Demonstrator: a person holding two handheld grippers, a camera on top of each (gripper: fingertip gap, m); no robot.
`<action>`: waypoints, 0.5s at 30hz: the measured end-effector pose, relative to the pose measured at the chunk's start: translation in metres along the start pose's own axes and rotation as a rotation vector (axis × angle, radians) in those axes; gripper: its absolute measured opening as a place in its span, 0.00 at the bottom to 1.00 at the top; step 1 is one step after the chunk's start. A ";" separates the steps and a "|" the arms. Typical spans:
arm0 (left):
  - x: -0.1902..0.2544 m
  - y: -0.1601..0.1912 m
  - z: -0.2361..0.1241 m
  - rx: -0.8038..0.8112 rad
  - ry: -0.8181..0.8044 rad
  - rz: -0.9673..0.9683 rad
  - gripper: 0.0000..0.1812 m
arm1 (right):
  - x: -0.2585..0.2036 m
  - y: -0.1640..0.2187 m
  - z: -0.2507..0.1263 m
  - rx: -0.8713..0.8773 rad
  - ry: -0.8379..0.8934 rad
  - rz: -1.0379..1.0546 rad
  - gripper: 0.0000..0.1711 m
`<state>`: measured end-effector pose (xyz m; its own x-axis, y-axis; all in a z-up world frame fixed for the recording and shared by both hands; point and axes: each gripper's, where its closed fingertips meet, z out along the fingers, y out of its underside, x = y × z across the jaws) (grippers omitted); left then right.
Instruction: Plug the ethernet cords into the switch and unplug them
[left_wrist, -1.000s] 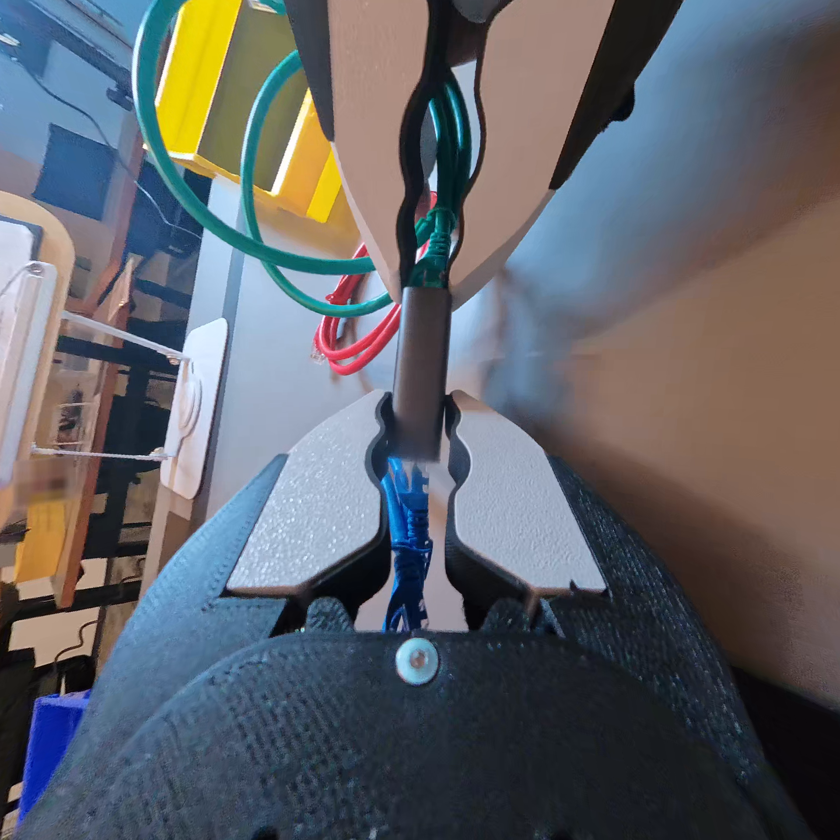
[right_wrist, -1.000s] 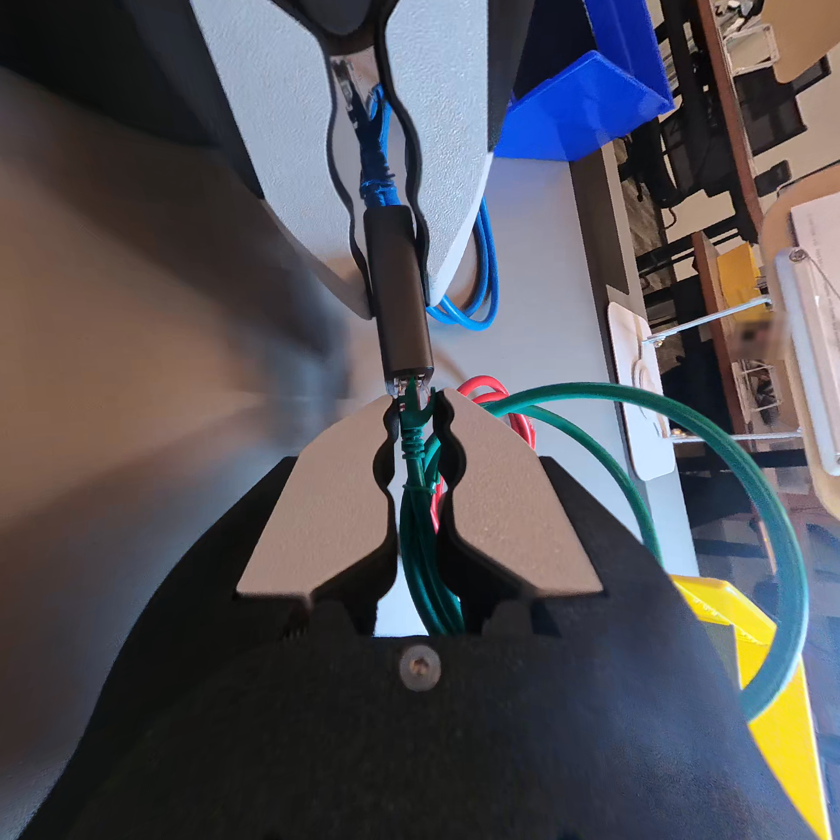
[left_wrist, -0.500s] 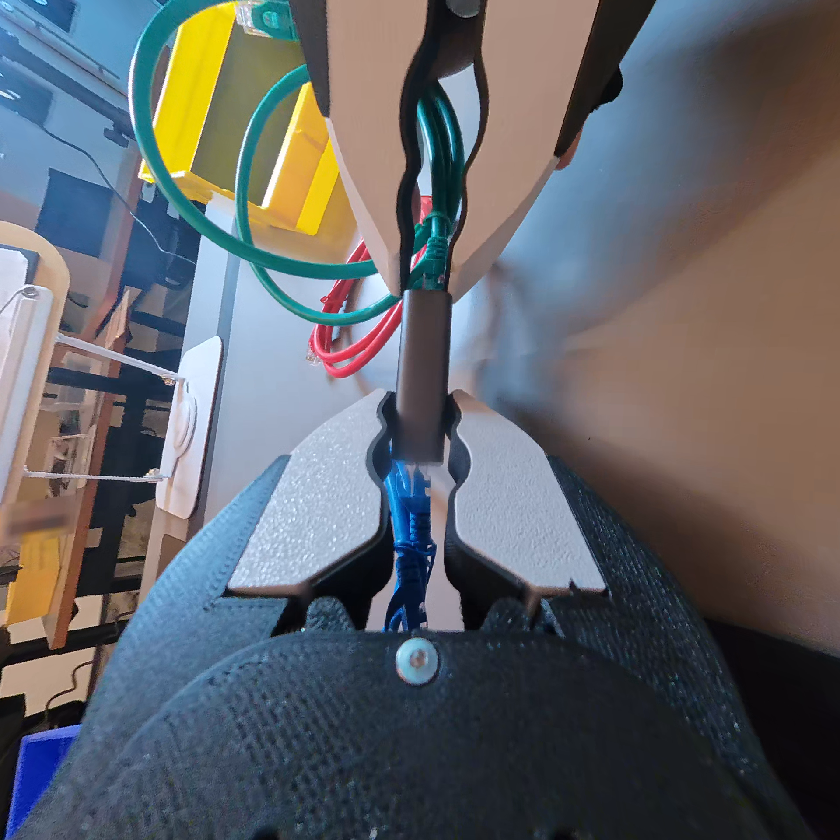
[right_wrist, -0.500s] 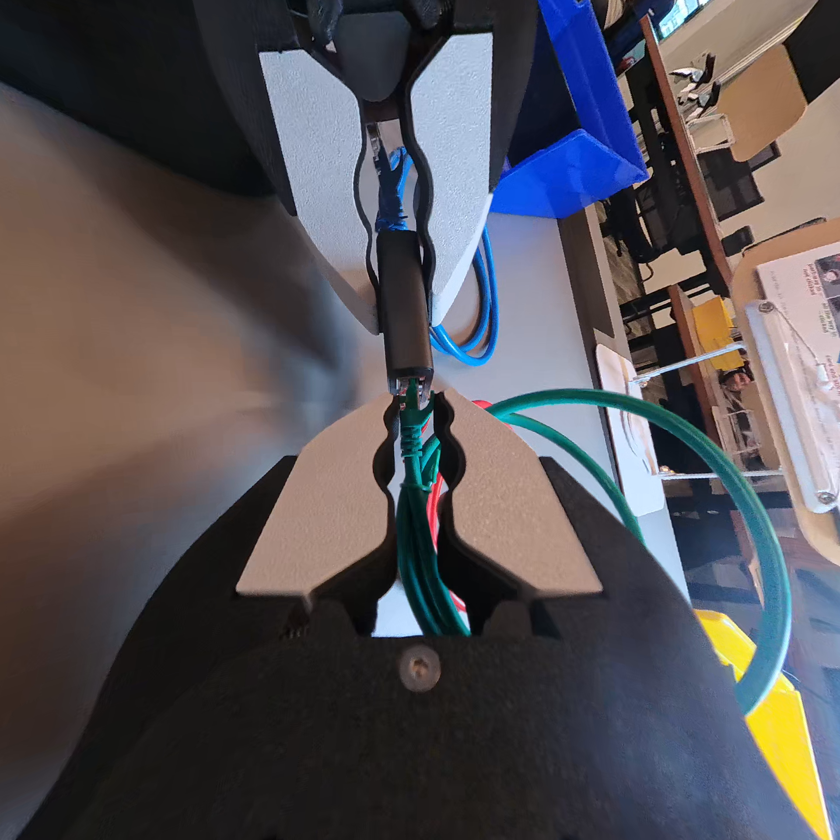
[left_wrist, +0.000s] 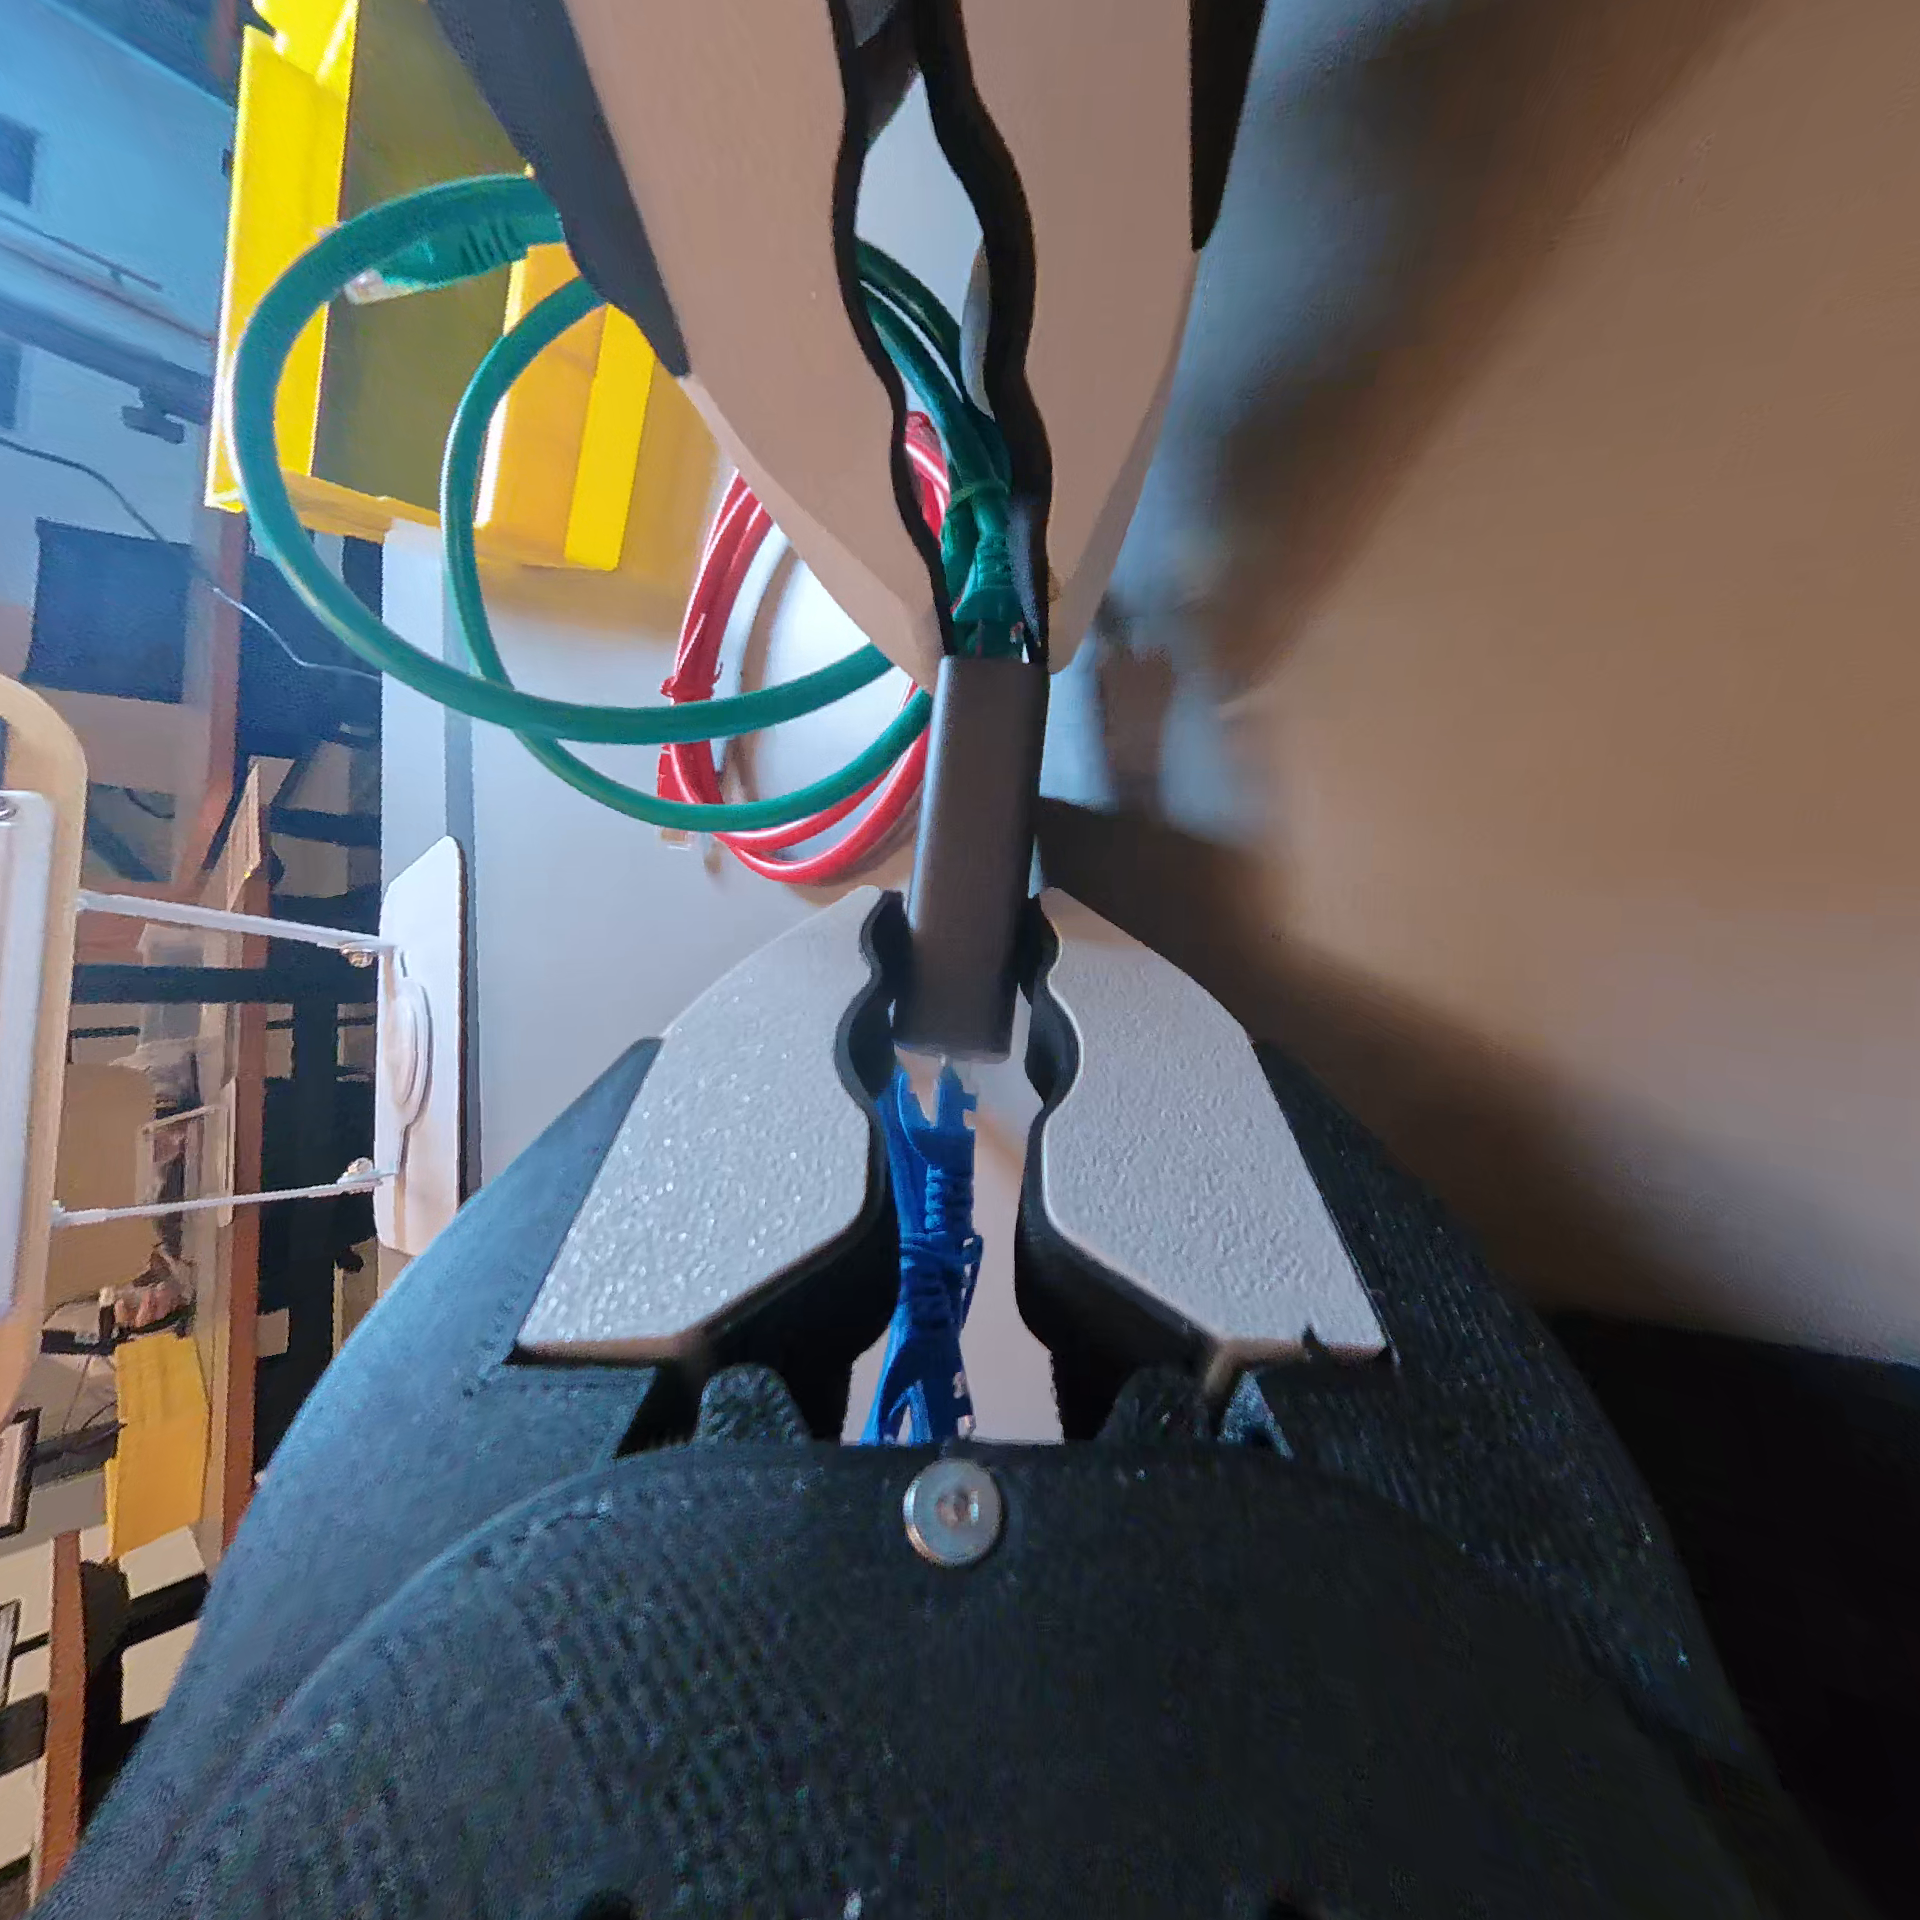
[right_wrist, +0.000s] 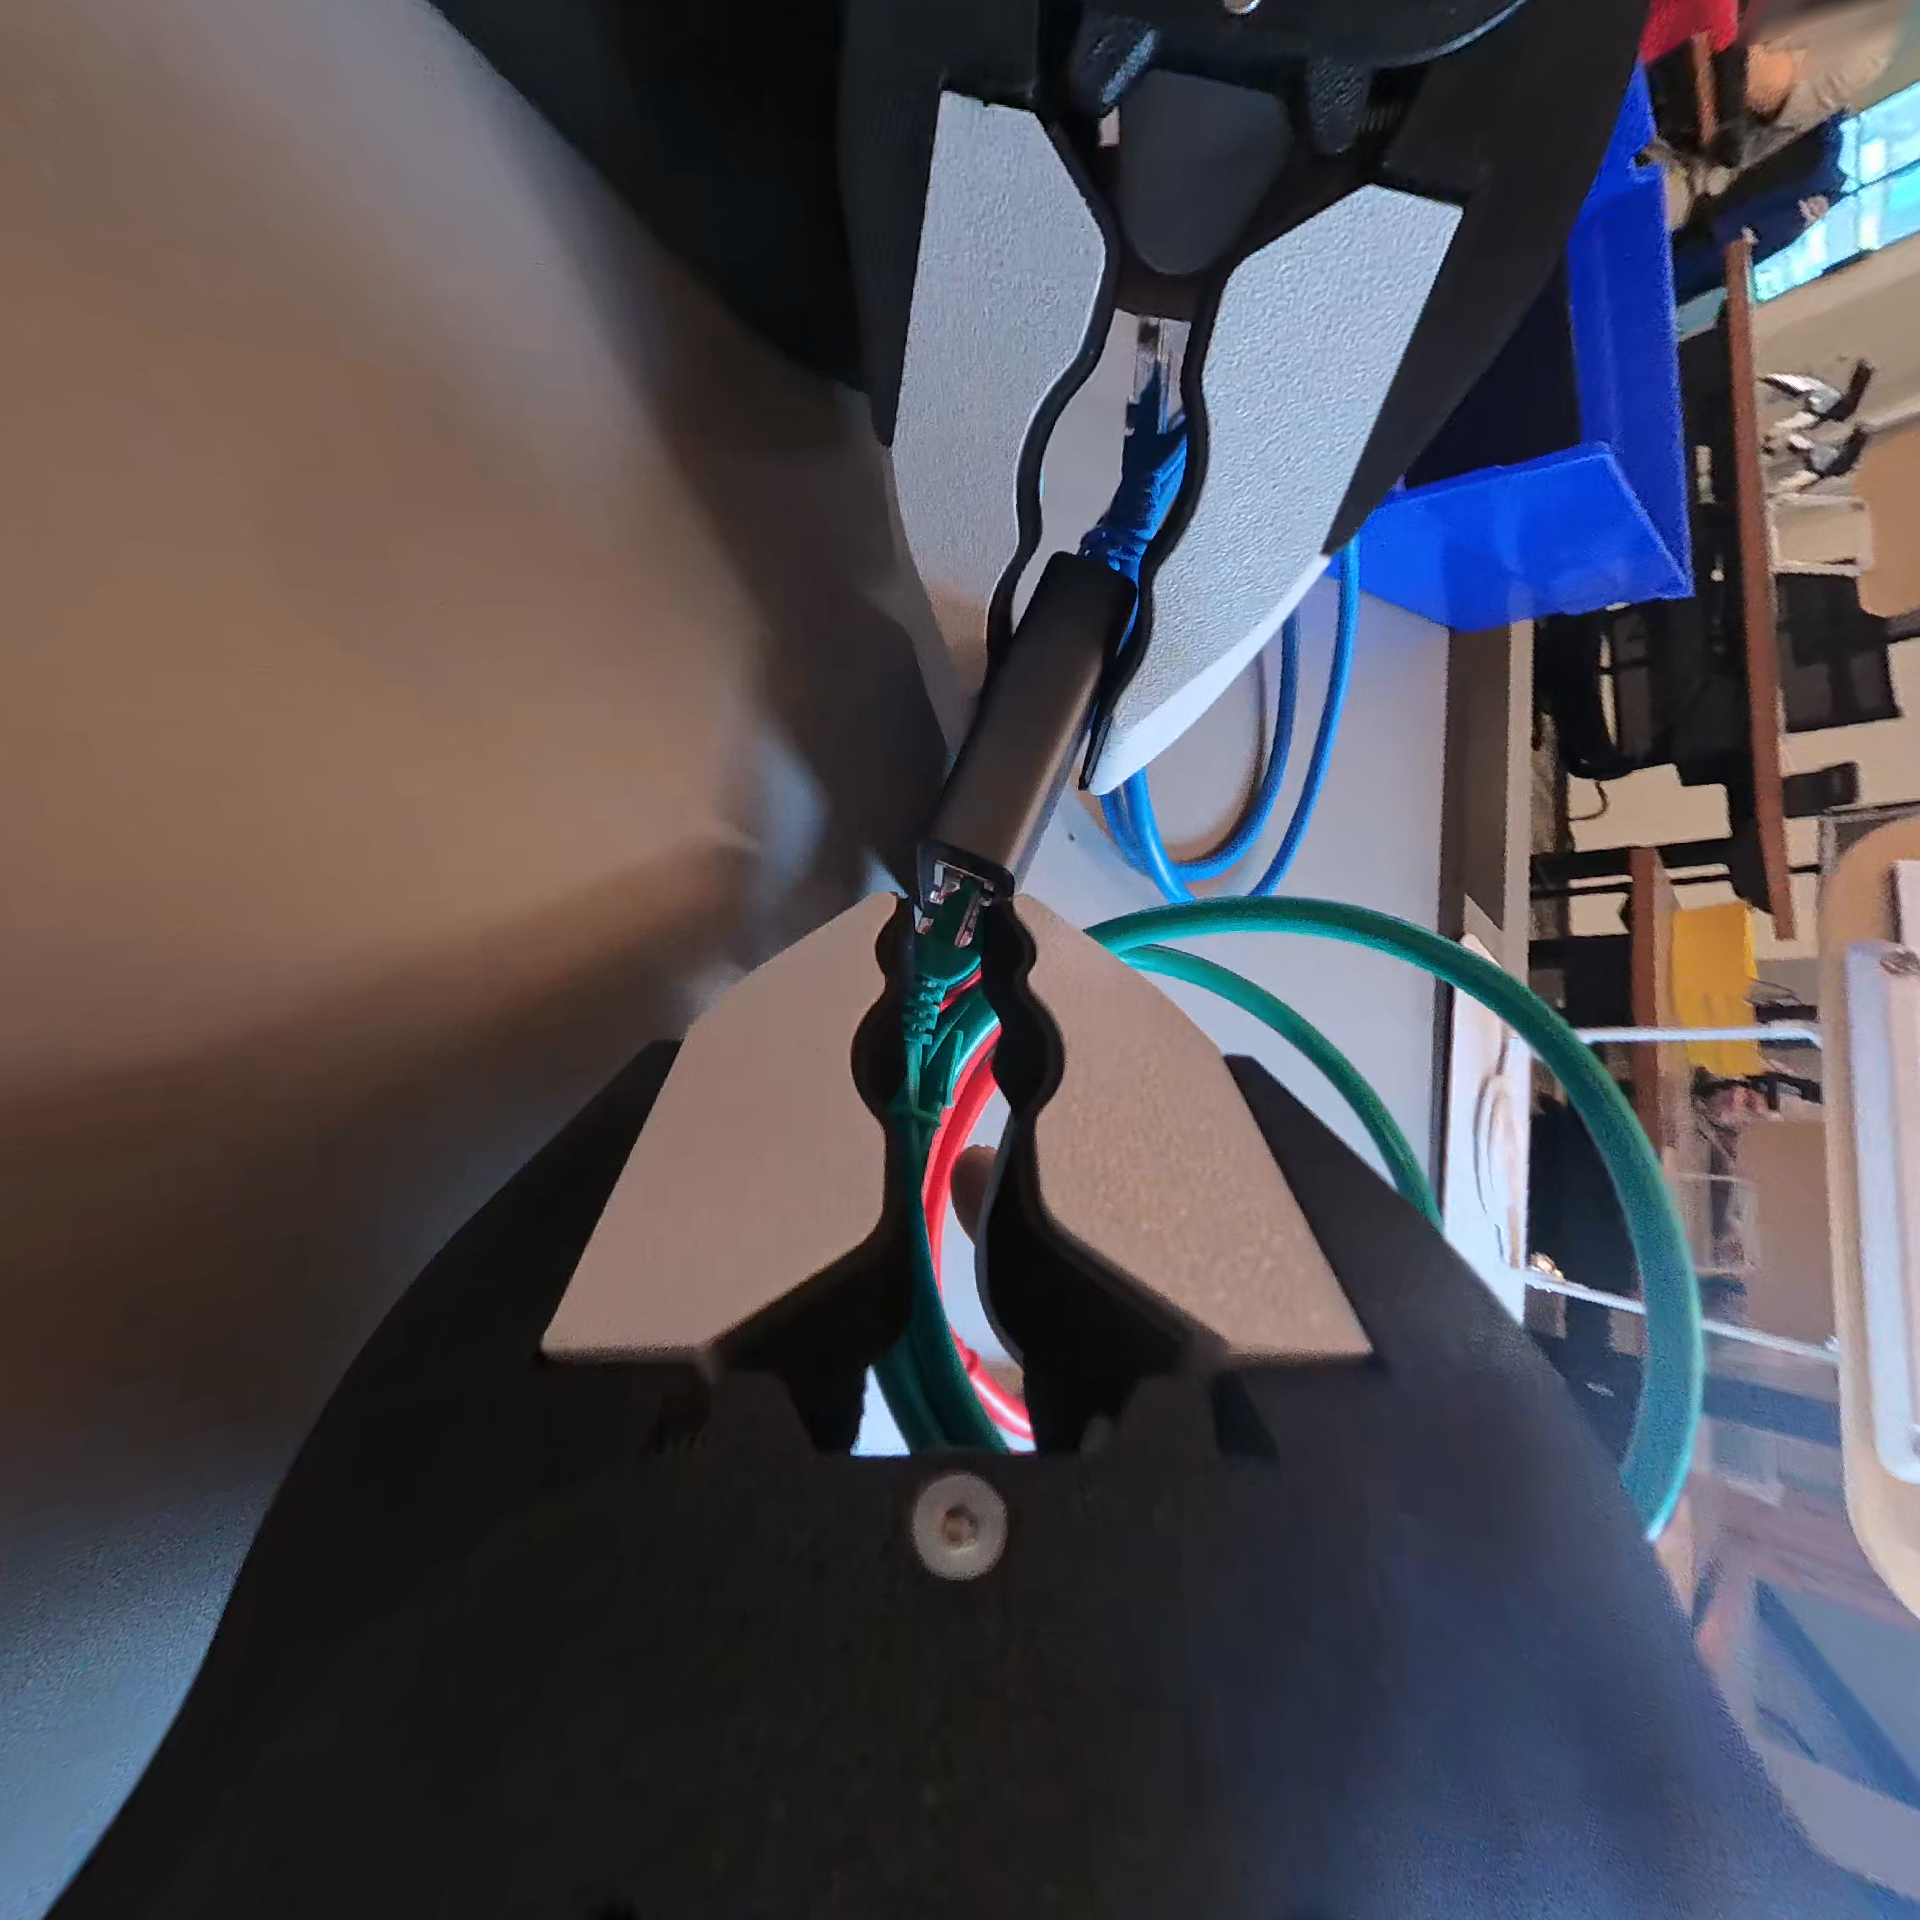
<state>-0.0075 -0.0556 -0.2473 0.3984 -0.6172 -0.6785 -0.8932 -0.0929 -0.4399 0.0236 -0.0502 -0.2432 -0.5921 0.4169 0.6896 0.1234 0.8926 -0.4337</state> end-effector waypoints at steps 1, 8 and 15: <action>0.001 -0.001 -0.001 0.009 0.010 -0.001 0.12 | 0.000 -0.001 -0.001 0.006 -0.019 0.000 0.07; -0.011 0.026 -0.003 -0.071 -0.028 -0.027 0.12 | -0.022 0.007 -0.015 -0.031 -0.173 -0.015 0.07; -0.035 0.027 -0.027 0.043 -0.109 -0.210 0.12 | 0.036 -0.012 -0.064 0.127 0.036 0.155 0.08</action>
<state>-0.0513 -0.0572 -0.2195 0.5970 -0.4995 -0.6277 -0.7794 -0.1755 -0.6015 0.0517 -0.0345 -0.1759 -0.5447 0.5552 0.6285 0.1074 0.7895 -0.6043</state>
